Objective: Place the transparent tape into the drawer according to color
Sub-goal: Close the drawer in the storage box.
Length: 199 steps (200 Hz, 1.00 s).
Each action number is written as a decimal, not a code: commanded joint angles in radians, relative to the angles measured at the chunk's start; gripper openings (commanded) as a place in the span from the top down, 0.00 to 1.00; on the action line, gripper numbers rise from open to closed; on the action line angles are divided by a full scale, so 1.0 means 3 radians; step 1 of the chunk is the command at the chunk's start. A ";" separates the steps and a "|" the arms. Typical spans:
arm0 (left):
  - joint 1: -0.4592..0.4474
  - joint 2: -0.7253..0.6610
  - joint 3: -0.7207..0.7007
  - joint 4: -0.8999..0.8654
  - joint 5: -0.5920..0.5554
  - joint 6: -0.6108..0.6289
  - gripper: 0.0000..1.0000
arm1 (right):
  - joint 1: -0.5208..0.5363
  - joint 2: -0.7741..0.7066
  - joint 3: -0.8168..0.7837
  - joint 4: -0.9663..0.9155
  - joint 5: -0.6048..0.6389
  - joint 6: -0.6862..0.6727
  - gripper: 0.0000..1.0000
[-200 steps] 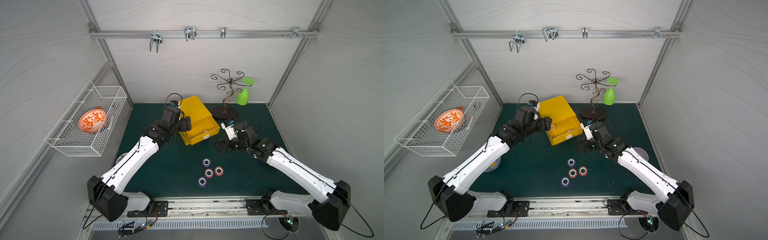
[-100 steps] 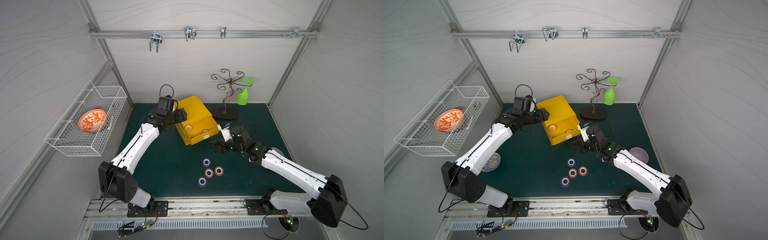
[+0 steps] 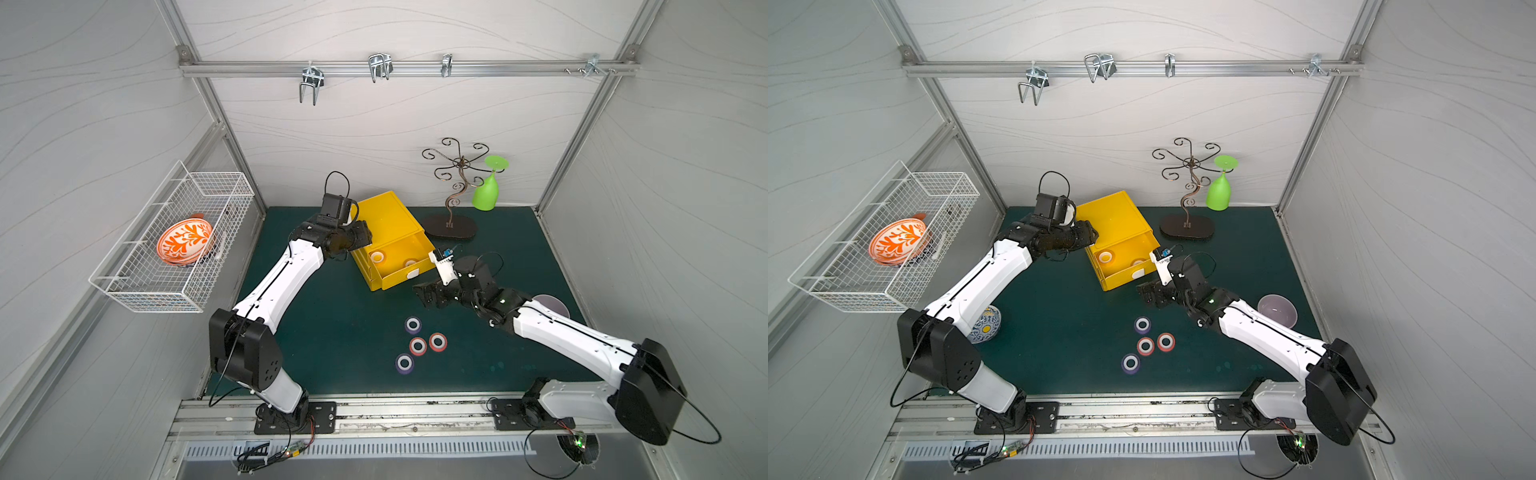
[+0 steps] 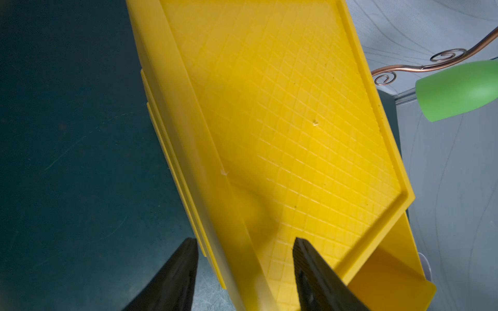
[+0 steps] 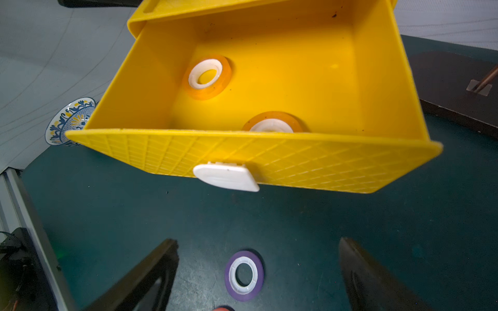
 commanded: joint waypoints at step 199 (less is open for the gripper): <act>0.0170 0.0102 0.0069 0.0030 0.0297 0.0067 0.47 | 0.0227 0.0999 0.0608 0.1177 0.0522 -0.0409 0.11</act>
